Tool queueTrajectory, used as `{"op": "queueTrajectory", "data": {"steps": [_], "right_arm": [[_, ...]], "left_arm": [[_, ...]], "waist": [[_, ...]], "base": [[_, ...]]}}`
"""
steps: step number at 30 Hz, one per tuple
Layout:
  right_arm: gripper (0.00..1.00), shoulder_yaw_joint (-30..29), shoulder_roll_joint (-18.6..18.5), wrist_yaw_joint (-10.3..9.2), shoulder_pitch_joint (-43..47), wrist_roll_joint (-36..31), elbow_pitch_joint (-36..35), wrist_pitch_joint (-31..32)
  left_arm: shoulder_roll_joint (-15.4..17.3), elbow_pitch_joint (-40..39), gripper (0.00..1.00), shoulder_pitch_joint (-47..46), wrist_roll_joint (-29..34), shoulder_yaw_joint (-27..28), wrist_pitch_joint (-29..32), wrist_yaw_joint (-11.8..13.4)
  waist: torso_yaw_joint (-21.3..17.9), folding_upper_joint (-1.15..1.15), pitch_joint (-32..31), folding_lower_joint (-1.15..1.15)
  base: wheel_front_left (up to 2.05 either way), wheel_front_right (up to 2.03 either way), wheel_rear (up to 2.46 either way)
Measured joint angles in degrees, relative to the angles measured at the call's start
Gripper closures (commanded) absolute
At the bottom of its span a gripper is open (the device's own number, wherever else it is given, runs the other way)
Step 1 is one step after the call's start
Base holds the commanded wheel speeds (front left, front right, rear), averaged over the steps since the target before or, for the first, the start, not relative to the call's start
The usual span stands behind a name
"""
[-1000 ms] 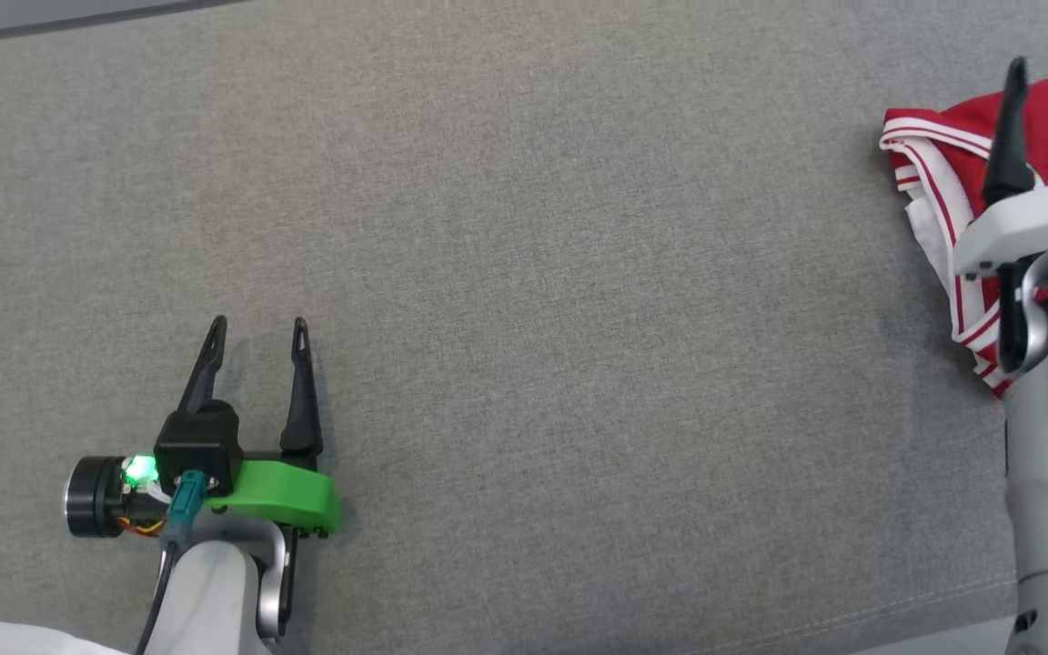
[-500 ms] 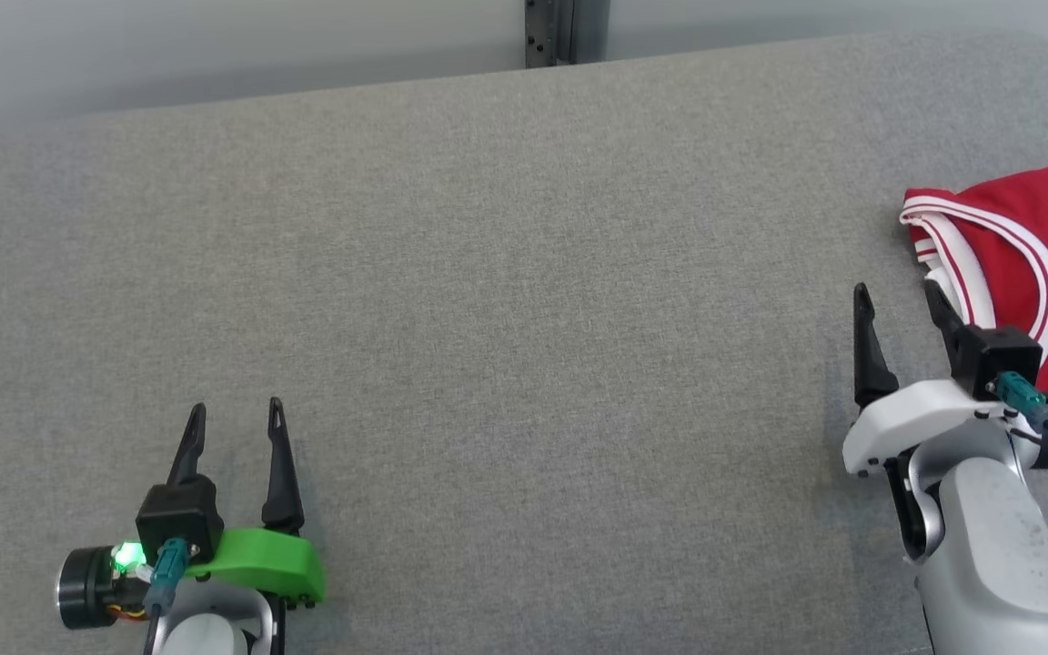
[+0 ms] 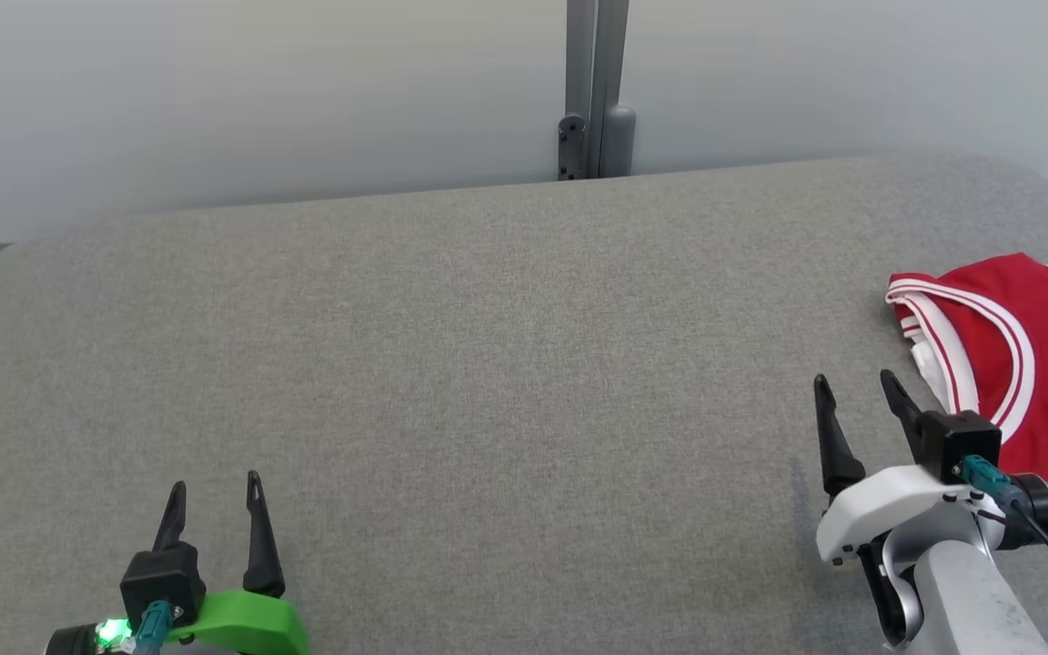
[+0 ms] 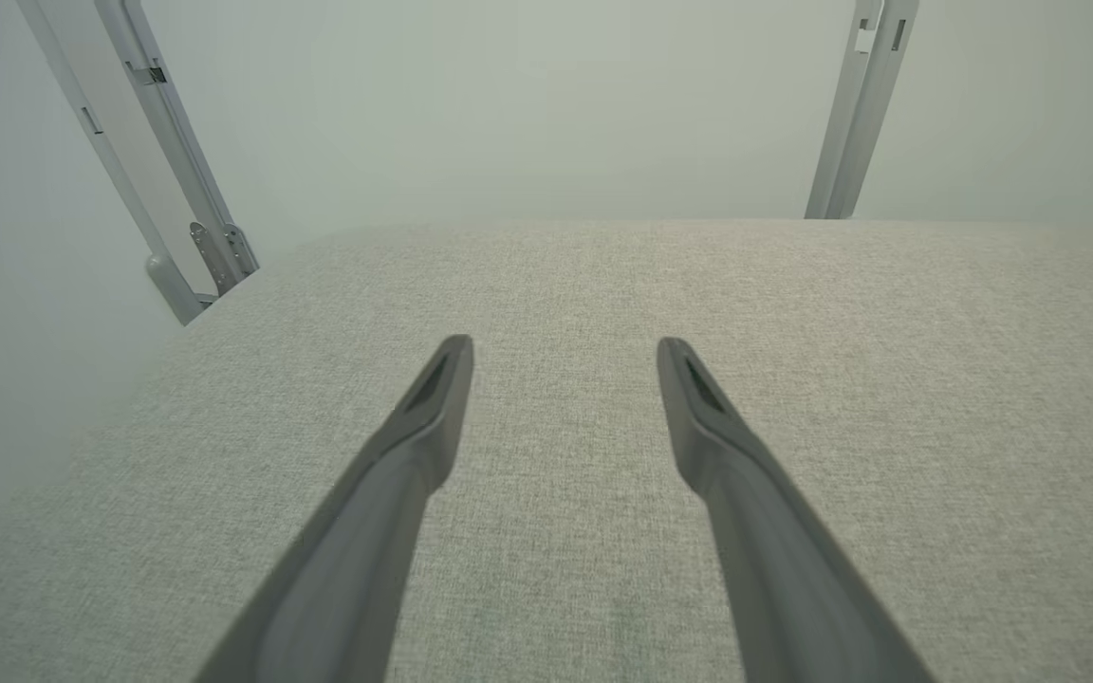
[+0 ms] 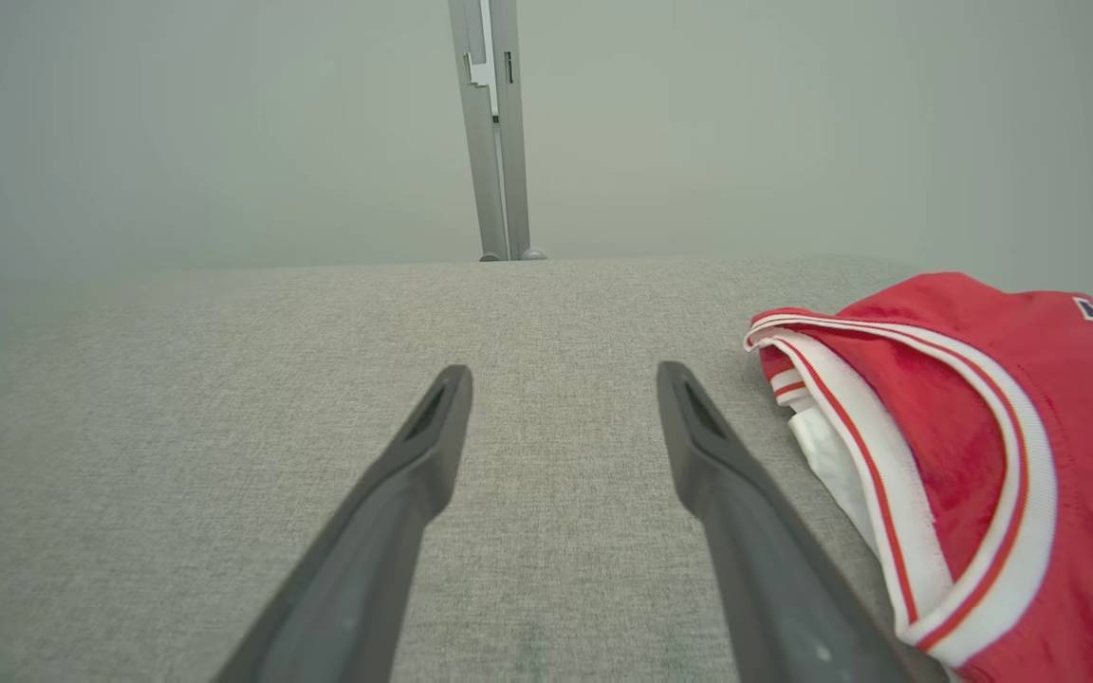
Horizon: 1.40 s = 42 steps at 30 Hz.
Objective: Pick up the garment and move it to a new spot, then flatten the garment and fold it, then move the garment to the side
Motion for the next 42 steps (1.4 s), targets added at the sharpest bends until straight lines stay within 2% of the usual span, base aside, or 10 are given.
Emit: {"op": "queueTrajectory", "data": {"steps": [7, 16, 23, 24, 28, 42], "right_arm": [[0.0, 2.25, -0.02, 0.0, 2.43, 1.34, -1.49, 0.0], [0.0, 3.99, -0.02, 0.0, 3.47, 2.49, -2.49, 0.0], [0.0, 4.19, -0.02, 0.0, 3.47, 2.77, -2.77, 0.0], [1.0, 4.2, 0.0, 0.01, 3.52, 2.76, -2.6, 0.0], [1.0, 3.88, 0.4, 0.01, 4.66, 3.68, -0.85, 0.69], [1.0, 2.76, 0.37, 0.01, 4.93, 19.45, -3.3, 4.56]], "left_arm": [[-0.01, 0.31, 0.0, 0.88, -0.73, 1.01, 0.01, 0.54], [-0.01, 0.99, 0.0, 1.03, -2.4, 0.99, 0.01, 0.37], [-0.01, 1.01, 0.0, 1.02, -3.65, 0.93, 0.01, -0.79], [-0.07, 1.05, 1.0, 1.04, -3.69, 0.91, 0.0, -0.79], [-0.42, 2.88, 1.0, 1.32, -4.72, 1.09, 0.71, -0.83], [-0.43, 1.55, 1.0, 1.11, -19.72, 2.16, 4.54, -2.64]], "waist": [[-0.53, 0.0, -2.62, 0.0], [-0.83, 0.0, -1.96, 0.0], [-0.67, 0.0, -1.39, 0.0], [-0.66, 0.0, -1.33, 0.0], [-0.66, 0.0, -1.31, 0.0], [-0.63, 0.0, -1.22, 0.0]], "base": [[0.0, 0.0, 0.0], [0.0, 0.0, 0.0], [0.0, 0.0, 0.0], [0.0, 0.0, 0.0], [0.0, 0.0, 0.0], [0.0, 0.0, 0.0]]}}
